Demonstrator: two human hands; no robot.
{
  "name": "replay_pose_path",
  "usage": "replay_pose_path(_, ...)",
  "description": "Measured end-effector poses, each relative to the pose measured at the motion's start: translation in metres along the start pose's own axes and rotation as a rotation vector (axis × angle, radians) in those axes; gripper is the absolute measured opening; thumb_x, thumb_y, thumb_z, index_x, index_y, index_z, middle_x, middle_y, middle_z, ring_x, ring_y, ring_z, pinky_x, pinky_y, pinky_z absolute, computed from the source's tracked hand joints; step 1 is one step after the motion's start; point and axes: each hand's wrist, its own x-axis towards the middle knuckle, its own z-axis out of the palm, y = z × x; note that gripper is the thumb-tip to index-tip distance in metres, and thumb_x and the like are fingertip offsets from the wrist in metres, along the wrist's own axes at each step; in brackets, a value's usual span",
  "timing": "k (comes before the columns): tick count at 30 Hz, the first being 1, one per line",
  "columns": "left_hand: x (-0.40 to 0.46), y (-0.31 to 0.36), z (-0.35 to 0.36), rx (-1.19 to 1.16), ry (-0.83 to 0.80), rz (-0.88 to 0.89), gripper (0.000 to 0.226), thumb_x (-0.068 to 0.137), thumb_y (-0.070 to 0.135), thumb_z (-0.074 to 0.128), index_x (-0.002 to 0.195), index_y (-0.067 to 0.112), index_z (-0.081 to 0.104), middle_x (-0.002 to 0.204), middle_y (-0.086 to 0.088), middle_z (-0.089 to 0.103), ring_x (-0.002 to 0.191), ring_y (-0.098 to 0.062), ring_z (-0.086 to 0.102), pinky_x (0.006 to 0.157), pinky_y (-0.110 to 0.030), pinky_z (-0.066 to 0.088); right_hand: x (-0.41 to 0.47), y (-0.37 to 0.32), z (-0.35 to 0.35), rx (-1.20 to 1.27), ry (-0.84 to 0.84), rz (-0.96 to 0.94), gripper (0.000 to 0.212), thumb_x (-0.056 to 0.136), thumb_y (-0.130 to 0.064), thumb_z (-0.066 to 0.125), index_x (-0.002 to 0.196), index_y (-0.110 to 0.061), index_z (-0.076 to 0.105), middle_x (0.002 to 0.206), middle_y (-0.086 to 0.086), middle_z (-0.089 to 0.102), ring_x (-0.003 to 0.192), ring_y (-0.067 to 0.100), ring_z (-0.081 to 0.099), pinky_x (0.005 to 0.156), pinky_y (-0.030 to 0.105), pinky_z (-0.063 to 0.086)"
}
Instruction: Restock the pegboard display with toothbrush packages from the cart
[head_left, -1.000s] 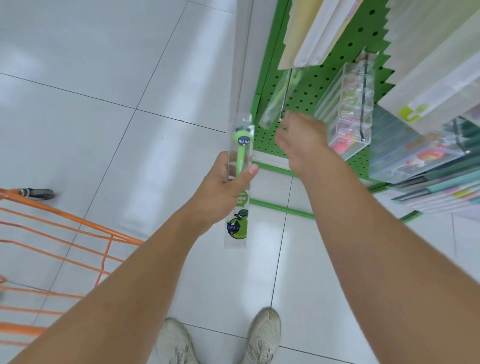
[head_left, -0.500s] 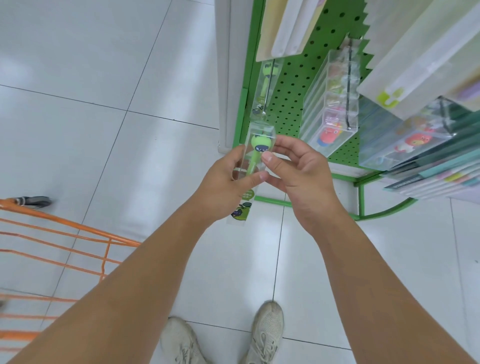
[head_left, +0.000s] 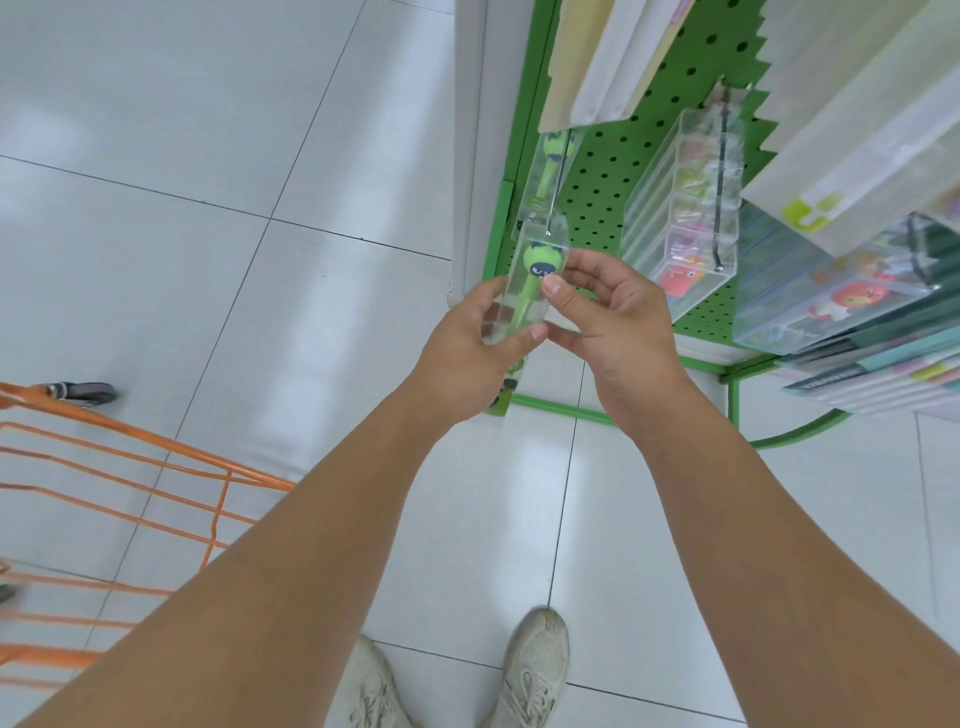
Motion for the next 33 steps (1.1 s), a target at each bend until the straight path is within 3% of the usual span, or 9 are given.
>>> replay_pose_path(4, -0.008, 0.001, -0.005, 0.019, 0.114, -0.103, 0.054, 0.098, 0.038, 0.061, 0.147, 0.03, 0.041, 0.137, 0.007, 0.05, 0.128, -0.012, 0.046, 0.101, -0.033, 0.045, 0.043, -0.003, 0.008, -0.111, 0.102, -0.055, 0.029, 0.093, -0.008, 0.07, 0.12, -0.016, 0.064, 0.121, 0.002, 0.068, 0.101, 0.01, 0.066, 0.093, 0.042, 0.059)
replay_pose_path(6, -0.015, -0.002, -0.008, 0.018, 0.153, -0.12, 0.049, 0.099, 0.039, 0.058, 0.145, 0.029, 0.045, 0.138, 0.007, 0.052, 0.128, -0.014, 0.05, 0.09, -0.027, 0.048, 0.069, -0.012, 0.014, -0.137, 0.173, -0.07, 0.028, 0.091, -0.009, 0.071, 0.117, -0.019, 0.066, 0.116, -0.005, 0.07, 0.106, 0.011, 0.067, 0.097, 0.04, 0.057)
replay_pose_path(10, -0.032, -0.002, -0.014, -0.022, 0.204, -0.122, 0.032, 0.1, 0.035, 0.057, 0.131, 0.028, 0.056, 0.122, 0.01, 0.058, 0.097, -0.005, 0.059, 0.067, -0.012, 0.045, 0.099, -0.029, 0.028, -0.015, 0.319, 0.037, 0.03, 0.093, -0.012, 0.071, 0.123, -0.015, 0.064, 0.114, -0.005, 0.069, 0.103, 0.009, 0.066, 0.098, 0.034, 0.056)
replay_pose_path(14, -0.064, 0.012, -0.02, -0.131, 0.264, -0.196, 0.019, 0.099, 0.031, 0.059, 0.116, 0.026, 0.065, 0.112, 0.009, 0.064, 0.089, -0.005, 0.062, 0.077, -0.021, 0.051, 0.051, -0.011, 0.033, 0.078, 0.351, 0.27, 0.032, 0.093, -0.009, 0.07, 0.123, -0.013, 0.061, 0.101, 0.001, 0.065, 0.084, 0.012, 0.064, 0.101, 0.036, 0.055)
replay_pose_path(19, -0.159, 0.084, -0.05, -0.312, 0.291, -0.308, 0.008, 0.095, 0.026, 0.065, 0.099, 0.022, 0.07, 0.106, -0.005, 0.072, 0.092, -0.016, 0.067, 0.093, -0.043, 0.054, -0.121, -0.038, 0.045, 0.041, 0.113, 0.482, 0.013, 0.096, -0.006, 0.064, 0.109, -0.006, 0.067, 0.102, 0.013, 0.07, 0.09, 0.025, 0.069, 0.082, 0.031, 0.059)
replay_pose_path(23, -0.25, 0.155, -0.119, -0.471, 0.334, -0.164, 0.006, 0.099, 0.02, 0.061, 0.102, 0.022, 0.066, 0.091, -0.002, 0.068, 0.086, -0.014, 0.065, 0.08, -0.031, 0.053, -0.22, -0.125, 0.091, 0.012, -0.058, 0.313, 0.013, 0.098, -0.007, 0.06, 0.095, -0.015, 0.069, 0.094, 0.014, 0.07, 0.083, 0.02, 0.069, 0.072, 0.021, 0.061)
replay_pose_path(26, -0.322, 0.174, -0.194, -0.558, 0.544, -0.145, 0.007, 0.101, 0.017, 0.058, 0.105, 0.016, 0.064, 0.089, -0.003, 0.068, 0.083, -0.017, 0.065, 0.073, -0.025, 0.051, -0.264, -0.178, 0.153, -0.055, -0.269, 0.12, 0.019, 0.095, -0.003, 0.063, 0.088, -0.019, 0.069, 0.08, 0.003, 0.07, 0.076, 0.016, 0.068, 0.068, 0.02, 0.059)
replay_pose_path(29, -0.384, 0.138, -0.262, -0.459, 0.856, -0.333, 0.012, 0.094, 0.022, 0.068, 0.104, 0.016, 0.064, 0.092, -0.001, 0.066, 0.084, -0.018, 0.064, 0.073, -0.034, 0.053, -0.289, -0.196, 0.226, -0.287, -0.569, -0.072, 0.016, 0.092, -0.005, 0.069, 0.092, -0.021, 0.071, 0.081, 0.001, 0.072, 0.076, 0.015, 0.068, 0.072, 0.025, 0.058)
replay_pose_path(33, -0.42, 0.052, -0.327, -0.452, 1.17, -0.75, 0.062, 0.083, 0.034, 0.079, 0.131, 0.008, 0.052, 0.116, -0.007, 0.062, 0.101, -0.025, 0.064, 0.081, -0.035, 0.051, -0.295, -0.159, 0.32, -0.911, -0.971, -0.308, 0.036, 0.085, -0.023, 0.078, 0.118, -0.018, 0.066, 0.106, -0.001, 0.069, 0.098, 0.017, 0.066, 0.09, 0.035, 0.053)
